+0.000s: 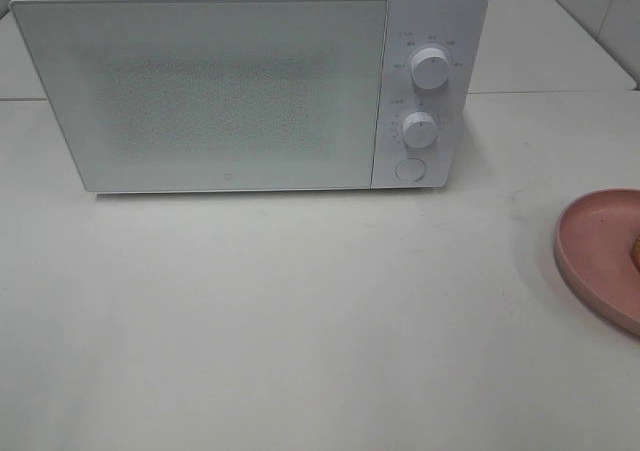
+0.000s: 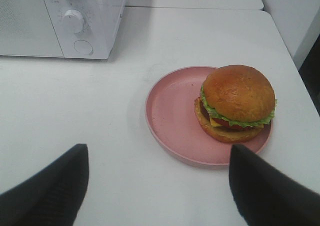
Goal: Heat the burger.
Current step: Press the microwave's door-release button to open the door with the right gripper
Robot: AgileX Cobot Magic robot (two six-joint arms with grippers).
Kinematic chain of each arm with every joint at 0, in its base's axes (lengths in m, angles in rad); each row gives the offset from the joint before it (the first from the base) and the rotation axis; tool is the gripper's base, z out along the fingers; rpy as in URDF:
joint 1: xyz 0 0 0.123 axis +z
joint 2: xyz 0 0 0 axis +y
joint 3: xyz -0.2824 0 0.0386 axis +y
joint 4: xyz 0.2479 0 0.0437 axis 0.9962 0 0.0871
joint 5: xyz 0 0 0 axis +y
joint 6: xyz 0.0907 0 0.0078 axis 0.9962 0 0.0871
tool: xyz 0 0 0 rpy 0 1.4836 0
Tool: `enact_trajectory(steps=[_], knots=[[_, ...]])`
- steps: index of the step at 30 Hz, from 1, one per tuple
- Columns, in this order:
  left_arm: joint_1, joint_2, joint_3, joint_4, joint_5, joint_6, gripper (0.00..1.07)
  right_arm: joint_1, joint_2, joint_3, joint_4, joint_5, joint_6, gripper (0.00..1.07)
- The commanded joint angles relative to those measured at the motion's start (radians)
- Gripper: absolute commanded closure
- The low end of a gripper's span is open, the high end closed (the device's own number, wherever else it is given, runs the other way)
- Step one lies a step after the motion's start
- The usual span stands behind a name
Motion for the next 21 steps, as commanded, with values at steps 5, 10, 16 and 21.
enact_trajectory(steps=[5,10,16,21], knots=[[-0.006,0.0,0.001,-0.004,0.004,-0.003,0.07,-0.006,-0.028,0.002,0.0,-0.004,-0.007,0.33],[-0.006,0.0,0.001,-0.004,0.004,-0.003,0.07,-0.006,-0.028,0.002,0.0,-0.004,-0.007,0.33],[-0.006,0.0,0.001,-0.004,0.004,-0.003,0.07,-0.006,-0.028,-0.014,0.008,-0.016,-0.004,0.33],[-0.006,0.0,0.001,-0.004,0.004,-0.003,0.07,-0.006,0.006,-0.04,0.009,-0.032,-0.004,0.33]])
